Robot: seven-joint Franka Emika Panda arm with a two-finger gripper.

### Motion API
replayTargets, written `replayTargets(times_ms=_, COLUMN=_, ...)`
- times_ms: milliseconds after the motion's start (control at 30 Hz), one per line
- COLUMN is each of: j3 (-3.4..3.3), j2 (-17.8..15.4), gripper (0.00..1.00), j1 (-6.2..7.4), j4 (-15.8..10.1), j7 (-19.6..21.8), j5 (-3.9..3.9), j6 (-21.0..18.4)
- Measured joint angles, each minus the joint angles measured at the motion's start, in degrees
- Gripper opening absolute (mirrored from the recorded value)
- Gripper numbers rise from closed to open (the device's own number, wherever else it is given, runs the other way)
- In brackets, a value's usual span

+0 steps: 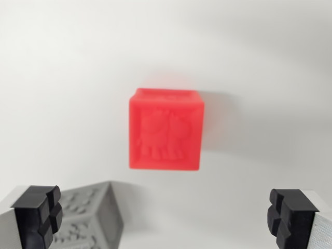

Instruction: Destack cube

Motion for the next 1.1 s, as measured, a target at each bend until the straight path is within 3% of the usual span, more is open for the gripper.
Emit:
replayTargets(times_ms=500, j3=-0.42, j2=-6.07, gripper=1.0, j1=0.27, j4=1.42, j7=0.44, j5=-0.74, j6=-7.44)
replayTargets(times_ms=1100, j3=-0.49, j2=-10.39, gripper=1.0, j1=0.28, j4=4.98, j7=0.84, j5=-1.27, j6=-15.25)
